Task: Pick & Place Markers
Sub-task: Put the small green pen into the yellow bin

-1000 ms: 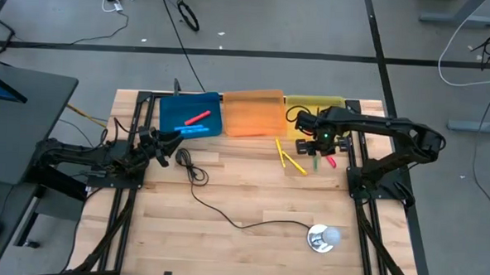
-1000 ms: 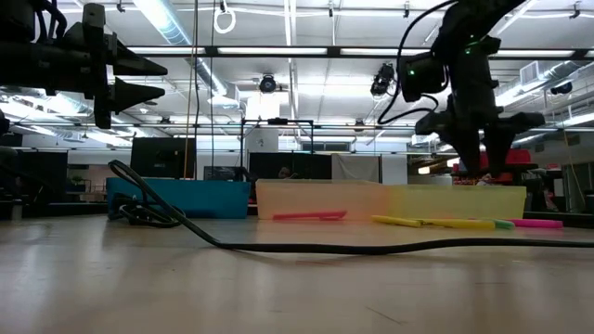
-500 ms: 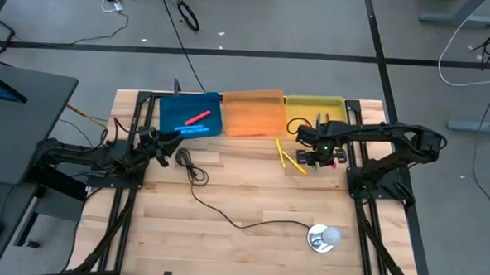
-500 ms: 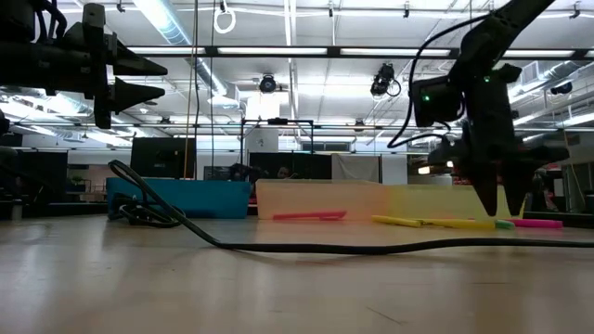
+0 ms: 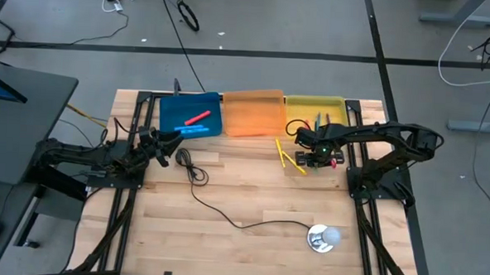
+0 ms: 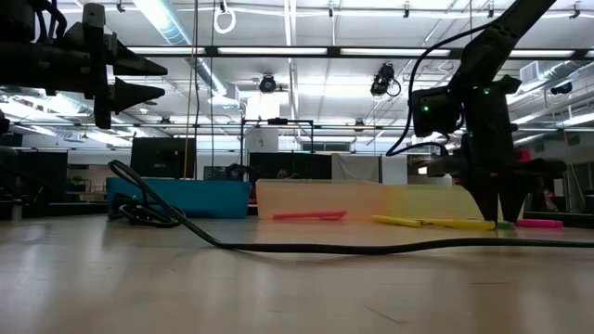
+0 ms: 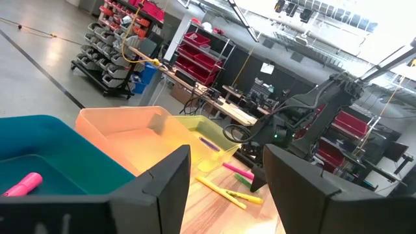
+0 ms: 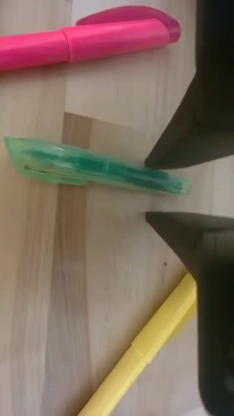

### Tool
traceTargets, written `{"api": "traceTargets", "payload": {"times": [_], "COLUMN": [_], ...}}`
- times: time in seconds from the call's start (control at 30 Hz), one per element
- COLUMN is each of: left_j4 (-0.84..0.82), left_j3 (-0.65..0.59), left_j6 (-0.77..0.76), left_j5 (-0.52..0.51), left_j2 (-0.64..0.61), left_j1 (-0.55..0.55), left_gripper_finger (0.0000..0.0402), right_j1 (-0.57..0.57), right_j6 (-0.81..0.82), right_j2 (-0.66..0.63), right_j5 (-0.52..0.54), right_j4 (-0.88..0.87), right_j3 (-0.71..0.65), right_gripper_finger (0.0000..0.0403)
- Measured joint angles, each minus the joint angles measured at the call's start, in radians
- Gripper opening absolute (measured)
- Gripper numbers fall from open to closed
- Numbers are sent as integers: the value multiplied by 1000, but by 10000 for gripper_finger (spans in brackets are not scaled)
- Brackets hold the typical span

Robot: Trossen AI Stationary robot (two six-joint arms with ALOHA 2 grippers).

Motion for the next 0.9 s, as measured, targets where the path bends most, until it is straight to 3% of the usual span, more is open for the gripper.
{"api": "traceTargets", "payload": {"times": [0.3,0.6,0.9], "left_j4": [0,0,0], "left_j3": [0,0,0], "left_j6": [0,0,0], "left_j5": [0,0,0], "left_j2": [0,0,0], "left_j1": [0,0,0], "left_gripper_finger": [200,200,200], "right_j1": [2,7,29], "right_j6": [-8,1,0], "right_j2": [1,-8,-73], "right_j5": [-11,-11,-28], "right_j4": [0,-11,-234], "right_j3": [1,2,158], "right_gripper_finger": [13,17,15]}}
